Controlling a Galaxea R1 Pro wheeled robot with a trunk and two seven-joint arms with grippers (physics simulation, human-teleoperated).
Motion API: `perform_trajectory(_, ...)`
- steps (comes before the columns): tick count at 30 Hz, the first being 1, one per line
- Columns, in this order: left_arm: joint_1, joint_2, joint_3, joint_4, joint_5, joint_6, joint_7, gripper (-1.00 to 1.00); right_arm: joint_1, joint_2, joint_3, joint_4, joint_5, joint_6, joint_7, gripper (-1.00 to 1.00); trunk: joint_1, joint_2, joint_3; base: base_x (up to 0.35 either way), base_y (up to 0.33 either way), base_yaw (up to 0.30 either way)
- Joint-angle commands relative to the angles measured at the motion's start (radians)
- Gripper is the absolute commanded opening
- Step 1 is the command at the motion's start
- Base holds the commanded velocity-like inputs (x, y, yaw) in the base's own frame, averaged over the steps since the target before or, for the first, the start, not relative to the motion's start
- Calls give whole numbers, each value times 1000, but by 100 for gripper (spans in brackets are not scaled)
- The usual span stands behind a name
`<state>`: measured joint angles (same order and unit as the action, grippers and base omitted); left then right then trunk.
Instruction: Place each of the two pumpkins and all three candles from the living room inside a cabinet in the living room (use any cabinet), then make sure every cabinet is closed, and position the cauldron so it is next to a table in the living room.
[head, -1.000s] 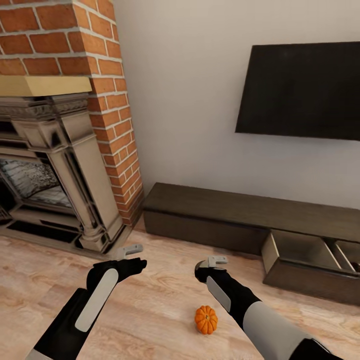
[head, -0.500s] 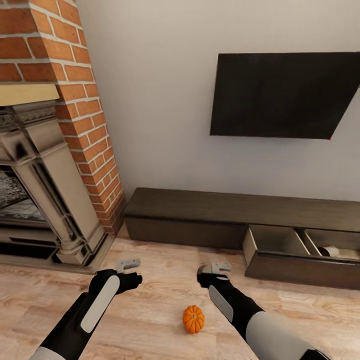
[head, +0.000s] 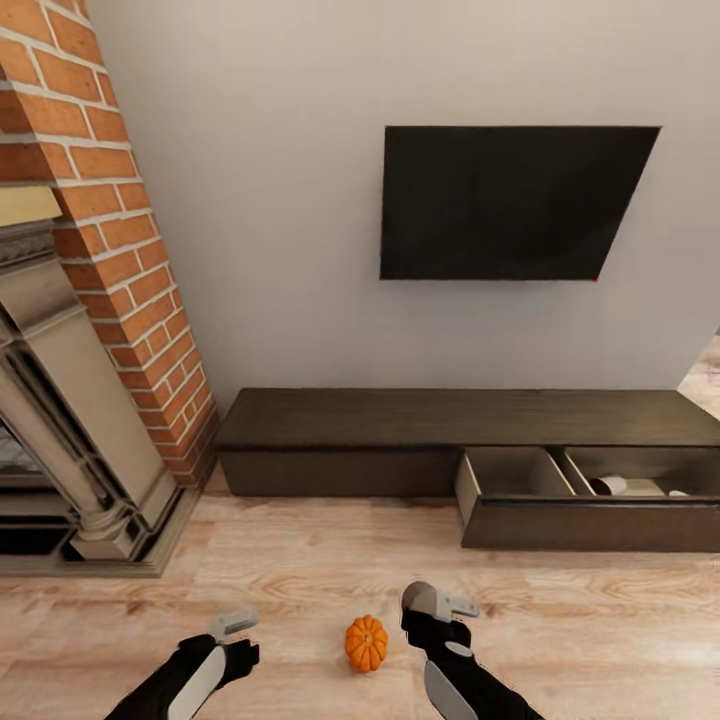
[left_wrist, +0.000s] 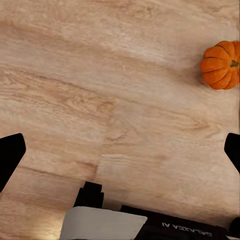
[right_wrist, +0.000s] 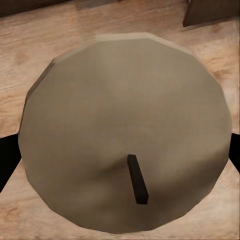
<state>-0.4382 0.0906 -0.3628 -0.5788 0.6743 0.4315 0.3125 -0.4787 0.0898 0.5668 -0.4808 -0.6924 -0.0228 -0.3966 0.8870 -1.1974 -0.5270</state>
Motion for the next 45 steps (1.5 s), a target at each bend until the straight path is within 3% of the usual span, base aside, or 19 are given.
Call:
perform_trajectory(1,-1,3,-10,10,-3,-24,-8,100,4,0,9,3,-5,-9,-7,-100,-4,7,4,0,0,-213)
perform_trajectory(5,-1,4,-17,47,-24,-78,-33,100,12,1,8,45,-17,-48,-7,-100,-19,35,21,0,0,-212)
perform_trajectory(11,-1,1,-20,100,-33,-94,-39,100,14,2,9,121,-95,-131,-4,-100,-42,77,47,0,0,-211)
perform_trajectory(22,-1,1,-24,105,-35,-132,-40,100,14,1,9,228,-110,-177,29,-100,-84,154,93,0,0,-207)
perform_trajectory(35,-1,3,-25,105,-39,-172,-41,100,14,0,8,229,-110,-204,29,-100,-84,154,94,0,0,-213)
perform_trajectory(40,-1,2,-23,105,-86,-178,-42,100,14,2,7,228,-111,-199,27,-100,-84,154,90,0,0,-121)
perform_trajectory(45,-1,0,-22,105,-96,-178,-42,100,14,3,7,228,-126,-198,28,-100,-84,154,82,0,0,-19)
